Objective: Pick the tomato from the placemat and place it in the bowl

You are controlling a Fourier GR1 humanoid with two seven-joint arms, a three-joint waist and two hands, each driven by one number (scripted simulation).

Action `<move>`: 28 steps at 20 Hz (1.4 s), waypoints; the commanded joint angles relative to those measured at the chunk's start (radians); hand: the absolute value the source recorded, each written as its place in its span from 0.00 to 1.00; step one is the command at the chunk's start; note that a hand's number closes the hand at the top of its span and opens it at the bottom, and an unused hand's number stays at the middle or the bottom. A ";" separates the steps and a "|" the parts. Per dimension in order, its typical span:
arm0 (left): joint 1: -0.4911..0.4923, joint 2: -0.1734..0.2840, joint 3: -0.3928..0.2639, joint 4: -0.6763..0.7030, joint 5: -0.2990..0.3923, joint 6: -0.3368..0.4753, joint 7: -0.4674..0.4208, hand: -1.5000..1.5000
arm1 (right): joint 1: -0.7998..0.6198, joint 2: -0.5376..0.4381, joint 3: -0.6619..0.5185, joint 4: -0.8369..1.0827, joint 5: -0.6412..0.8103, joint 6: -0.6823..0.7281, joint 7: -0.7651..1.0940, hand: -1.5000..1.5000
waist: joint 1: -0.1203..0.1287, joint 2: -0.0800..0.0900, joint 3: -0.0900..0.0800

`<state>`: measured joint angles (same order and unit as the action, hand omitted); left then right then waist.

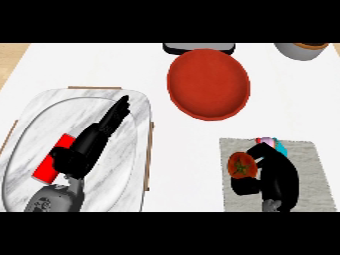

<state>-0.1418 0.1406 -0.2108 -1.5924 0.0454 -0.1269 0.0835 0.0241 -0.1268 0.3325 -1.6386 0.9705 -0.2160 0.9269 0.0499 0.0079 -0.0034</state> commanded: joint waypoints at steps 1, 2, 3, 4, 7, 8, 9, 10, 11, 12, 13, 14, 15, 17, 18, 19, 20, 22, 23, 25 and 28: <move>-0.044 -0.022 -0.048 0.001 -0.009 -0.026 -0.001 0.50 | -0.199 0.055 0.177 0.105 0.057 0.168 -0.021 1.00 | 0.109 0.026 -0.002; -0.057 -0.017 -0.049 0.005 -0.004 -0.038 0.002 0.50 | -0.220 0.080 0.231 0.128 0.053 0.211 -0.038 1.00 | 0.143 0.035 -0.003; -0.057 -0.012 -0.051 0.009 -0.006 -0.046 -0.001 0.50 | -0.288 0.102 0.236 0.168 0.053 0.254 -0.030 1.00 | 0.135 0.030 -0.002; -0.055 -0.006 -0.046 0.022 -0.003 -0.055 -0.016 0.50 | -0.345 0.123 0.254 0.207 0.053 0.286 -0.006 1.00 | 0.132 0.030 -0.003; -0.040 -0.045 -0.079 0.018 -0.019 -0.028 -0.005 0.50 | -0.546 0.125 0.271 0.317 0.069 0.353 0.110 1.00 | 0.109 0.014 -0.001; -0.059 -0.033 -0.051 0.026 -0.013 -0.024 0.005 0.50 | -0.616 0.125 0.255 0.370 0.075 0.354 0.126 1.00 | 0.097 0.015 0.000; -0.078 -0.049 -0.052 0.038 -0.017 -0.012 0.015 0.50 | -0.686 0.126 0.265 0.388 0.059 0.361 0.150 1.00 | 0.077 0.012 0.001; -0.080 -0.027 -0.032 0.052 -0.009 -0.029 -0.001 0.50 | -0.742 0.126 0.266 0.421 0.062 0.326 0.169 1.00 | 0.082 0.014 0.001; -0.028 -0.029 -0.054 0.050 -0.027 -0.025 -0.038 0.50 | -0.774 0.126 0.298 0.456 0.056 0.290 0.190 1.00 | 0.086 0.011 0.001; -0.045 -0.029 -0.056 0.026 -0.022 -0.027 -0.003 0.50 | -0.818 0.126 0.294 0.477 0.063 0.242 0.202 1.00 | 0.071 0.007 0.002; -0.072 -0.025 -0.025 0.052 -0.013 -0.023 -0.005 0.50 | -0.864 0.126 0.296 0.499 0.055 0.214 0.210 1.00 | 0.072 0.011 0.002; -0.074 -0.024 -0.013 0.063 -0.001 -0.027 -0.010 0.50 | -0.903 0.126 0.283 0.496 0.069 0.170 0.201 1.00 | 0.060 0.010 0.002; -0.053 -0.023 -0.026 0.064 0.000 -0.040 -0.019 0.50 | -0.932 0.126 0.278 0.488 0.077 0.127 0.205 1.00 | 0.056 0.008 0.002; -0.057 -0.011 -0.010 0.065 -0.014 -0.028 -0.033 0.50 | -0.988 0.126 0.249 0.500 0.075 0.047 0.221 1.00 | 0.058 0.009 0.002; -0.073 -0.047 -0.035 0.052 -0.020 -0.006 0.003 0.50 | -1.015 0.126 0.259 0.507 0.068 0.020 0.237 1.00 | 0.055 0.006 0.003; -0.068 -0.042 -0.033 0.056 -0.020 -0.011 0.002 0.50 | -1.042 0.126 0.254 0.495 0.059 -0.005 0.257 1.00 | 0.051 0.004 0.003; -0.051 -0.033 -0.027 0.066 -0.030 -0.011 -0.044 0.50 | -1.061 0.126 0.218 0.506 0.054 -0.048 0.244 1.00 | 0.050 0.007 0.002; -0.076 -0.021 0.010 0.075 0.003 -0.024 -0.016 0.50 | -1.077 0.126 0.208 0.544 0.044 -0.106 0.248 1.00 | 0.029 0.006 0.003; -0.069 -0.028 0.000 0.082 -0.022 -0.005 -0.023 0.50 | -1.096 0.126 0.217 0.589 0.044 -0.135 0.262 1.00 | 0.034 0.007 0.002; -0.049 -0.034 0.004 0.061 -0.021 0.007 -0.025 0.50 | -1.130 0.126 0.213 0.629 0.011 -0.136 0.268 1.00 | 0.018 0.001 0.002; -0.056 -0.028 -0.001 0.071 -0.032 -0.002 -0.029 0.50 | -1.140 0.126 0.205 0.782 0.022 -0.176 0.251 1.00 | 0.018 0.007 0.002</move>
<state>-0.1883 0.1154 -0.2166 -1.5225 0.0222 -0.1375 0.0488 -1.0821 -0.0083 0.5383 -0.9882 1.0008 -0.2681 1.0730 0.0780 0.0127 -0.0014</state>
